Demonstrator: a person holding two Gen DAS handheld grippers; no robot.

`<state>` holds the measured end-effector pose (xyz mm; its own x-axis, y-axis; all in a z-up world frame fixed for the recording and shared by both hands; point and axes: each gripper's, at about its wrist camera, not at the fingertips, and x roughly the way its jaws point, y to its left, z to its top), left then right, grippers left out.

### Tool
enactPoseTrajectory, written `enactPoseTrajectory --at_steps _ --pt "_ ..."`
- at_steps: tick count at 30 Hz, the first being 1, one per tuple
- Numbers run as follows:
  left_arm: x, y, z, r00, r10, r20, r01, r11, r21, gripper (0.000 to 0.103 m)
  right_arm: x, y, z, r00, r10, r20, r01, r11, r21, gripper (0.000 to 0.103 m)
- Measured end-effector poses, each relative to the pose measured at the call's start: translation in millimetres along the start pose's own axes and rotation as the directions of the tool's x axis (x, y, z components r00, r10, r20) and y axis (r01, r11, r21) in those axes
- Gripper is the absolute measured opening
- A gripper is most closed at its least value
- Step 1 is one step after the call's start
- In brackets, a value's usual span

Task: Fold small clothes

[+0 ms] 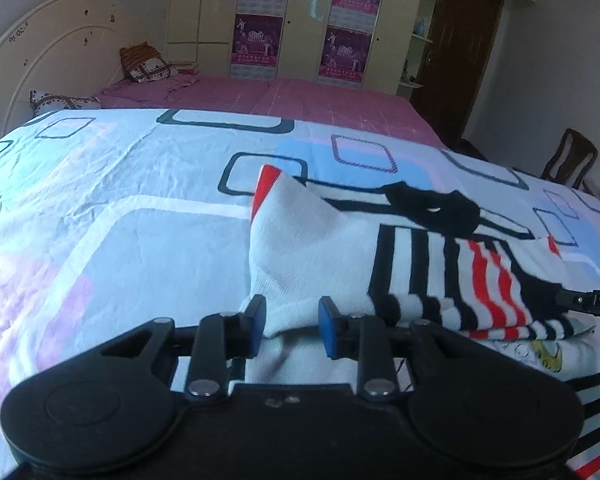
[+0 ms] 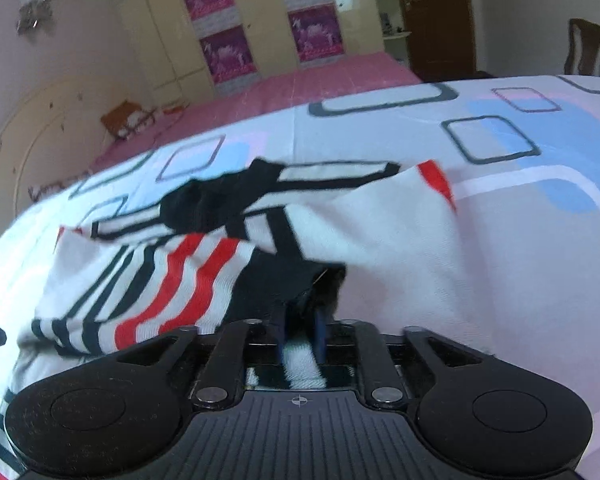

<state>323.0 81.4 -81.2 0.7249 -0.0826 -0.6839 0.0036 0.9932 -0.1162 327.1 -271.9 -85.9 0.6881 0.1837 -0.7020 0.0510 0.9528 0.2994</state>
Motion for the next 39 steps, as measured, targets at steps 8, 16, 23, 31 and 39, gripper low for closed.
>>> enactPoseTrajectory --at_steps 8,16,23,31,39 --pt "11.8 -15.9 13.6 1.0 -0.025 0.019 0.024 0.999 0.023 0.028 9.1 -8.0 15.9 1.0 -0.001 0.002 0.001 0.999 0.051 0.043" --pt "60.8 -25.0 6.2 0.998 -0.016 -0.06 0.018 0.999 0.038 0.028 43.0 0.3 13.8 0.997 -0.01 -0.078 0.012 1.0 0.027 0.043" --pt "65.4 -22.5 -12.6 0.996 -0.014 -0.085 0.019 0.998 0.055 0.026 30.9 16.8 12.0 1.0 0.004 -0.015 -0.006 0.995 -0.098 0.012" --pt "76.7 2.1 34.6 0.996 0.09 -0.027 -0.09 0.996 0.01 0.06 34.8 6.2 11.4 0.999 0.021 -0.046 -0.024 0.997 -0.073 0.016" --pt "126.2 15.6 58.4 0.998 0.024 -0.05 -0.025 1.0 -0.009 0.055 39.0 -4.1 24.0 0.998 0.052 -0.045 -0.051 0.998 0.024 0.027"
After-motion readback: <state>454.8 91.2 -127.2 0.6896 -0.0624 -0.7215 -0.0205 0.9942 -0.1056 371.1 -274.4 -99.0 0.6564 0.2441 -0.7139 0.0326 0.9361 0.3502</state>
